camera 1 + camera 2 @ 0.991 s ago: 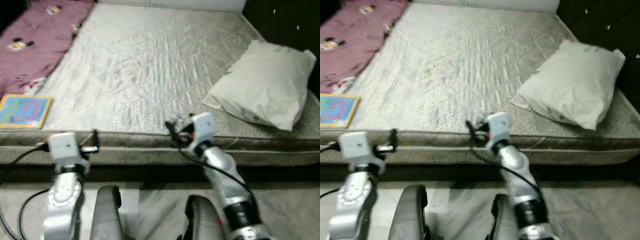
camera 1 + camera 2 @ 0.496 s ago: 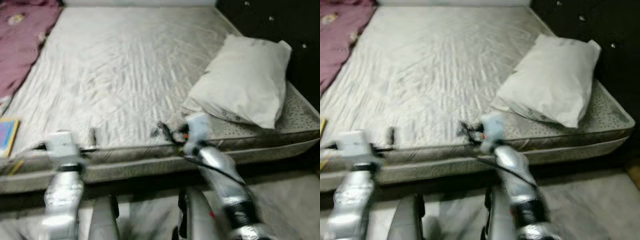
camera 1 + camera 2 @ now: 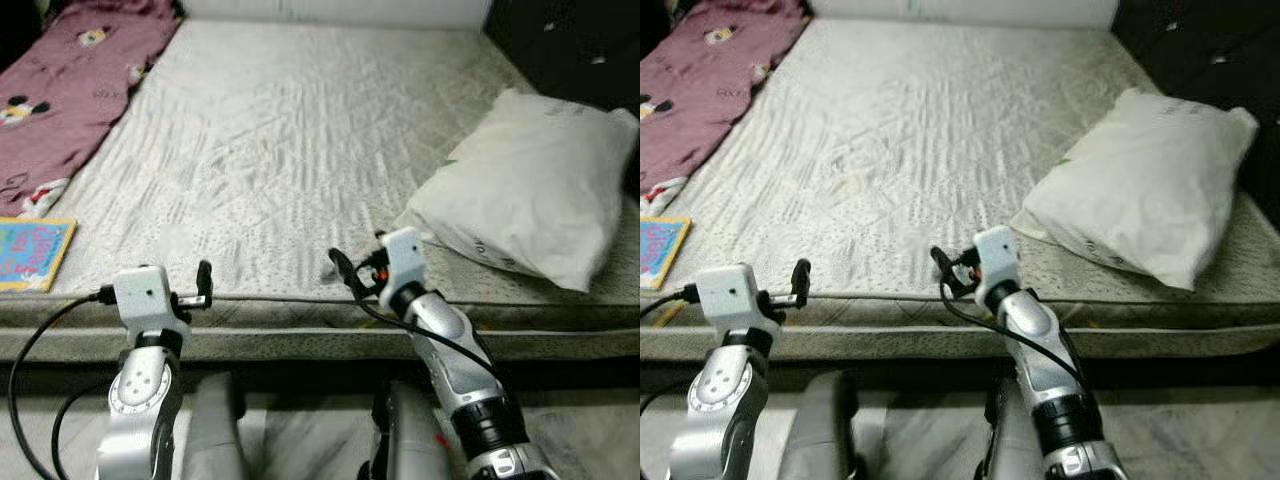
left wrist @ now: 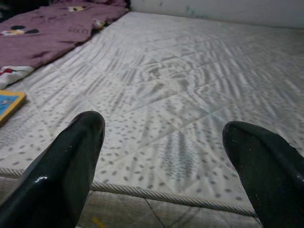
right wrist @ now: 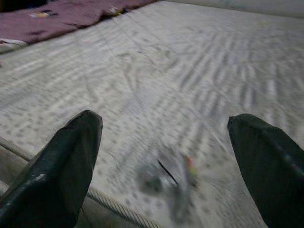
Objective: Clean up the room
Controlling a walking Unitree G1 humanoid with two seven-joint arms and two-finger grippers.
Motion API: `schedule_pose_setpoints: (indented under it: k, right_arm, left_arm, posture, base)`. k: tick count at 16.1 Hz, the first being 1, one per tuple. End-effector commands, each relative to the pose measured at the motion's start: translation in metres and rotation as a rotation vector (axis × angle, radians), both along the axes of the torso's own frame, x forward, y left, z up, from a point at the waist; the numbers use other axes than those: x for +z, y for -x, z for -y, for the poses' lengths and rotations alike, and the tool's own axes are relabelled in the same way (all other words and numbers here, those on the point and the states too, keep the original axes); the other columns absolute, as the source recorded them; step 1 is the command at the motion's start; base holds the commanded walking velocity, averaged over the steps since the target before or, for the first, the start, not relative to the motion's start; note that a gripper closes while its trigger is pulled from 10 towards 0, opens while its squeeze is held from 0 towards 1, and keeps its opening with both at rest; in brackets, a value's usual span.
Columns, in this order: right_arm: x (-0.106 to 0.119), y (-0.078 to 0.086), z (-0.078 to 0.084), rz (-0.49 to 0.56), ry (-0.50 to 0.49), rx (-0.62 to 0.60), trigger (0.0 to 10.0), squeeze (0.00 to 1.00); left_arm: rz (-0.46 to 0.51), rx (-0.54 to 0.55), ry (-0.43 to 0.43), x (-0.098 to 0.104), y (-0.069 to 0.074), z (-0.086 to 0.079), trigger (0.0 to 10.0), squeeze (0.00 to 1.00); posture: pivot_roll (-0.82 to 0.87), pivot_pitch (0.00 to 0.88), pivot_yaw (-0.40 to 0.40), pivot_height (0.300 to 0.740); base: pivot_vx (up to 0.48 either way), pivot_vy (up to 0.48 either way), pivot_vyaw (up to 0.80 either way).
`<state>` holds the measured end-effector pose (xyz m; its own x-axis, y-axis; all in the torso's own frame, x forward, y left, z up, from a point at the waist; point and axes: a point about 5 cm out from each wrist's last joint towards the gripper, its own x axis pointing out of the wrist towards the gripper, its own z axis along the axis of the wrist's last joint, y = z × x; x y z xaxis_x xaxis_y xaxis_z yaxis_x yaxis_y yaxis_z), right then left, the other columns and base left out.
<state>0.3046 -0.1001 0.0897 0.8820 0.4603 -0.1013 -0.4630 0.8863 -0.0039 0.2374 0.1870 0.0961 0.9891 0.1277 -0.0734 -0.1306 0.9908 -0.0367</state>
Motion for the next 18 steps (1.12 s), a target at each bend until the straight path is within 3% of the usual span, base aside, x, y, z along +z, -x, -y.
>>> schedule_pose_setpoints:
  k: [1,6,12,18]
  right_arm:
    - [-0.002,0.001,-0.008,-0.01,-0.004,0.027,10.0,0.0]
    - [0.0,-0.009,-0.017,-0.029,-0.085,-0.009,10.0,0.0]
    - [-0.005,-0.019,-0.03,-0.042,-0.019,0.057,10.0,0.0]
    - [-0.002,-0.032,-0.044,-0.016,-0.001,0.045,10.0,0.0]
  left_arm:
    - [-0.007,0.02,-0.021,0.003,0.006,-0.005,10.0,0.0]
    - [-0.033,0.007,-0.044,0.008,0.016,-0.009,10.0,0.0]
    - [-0.048,0.035,-0.046,0.009,0.02,-0.01,10.0,0.0]
    - [-0.037,0.025,-0.06,0.013,0.017,-0.009,10.0,0.0]
  posture:
    - [-0.01,0.065,-0.024,0.563]
    - [0.05,0.126,-0.011,0.533]
    - [0.08,0.133,-0.022,0.519]
    - [0.11,0.109,-0.019,0.519]
  base:
    - [0.0,0.0,0.0]
    - [0.0,0.0,0.0]
    - [0.0,0.0,0.0]
    - [0.0,0.0,0.49]
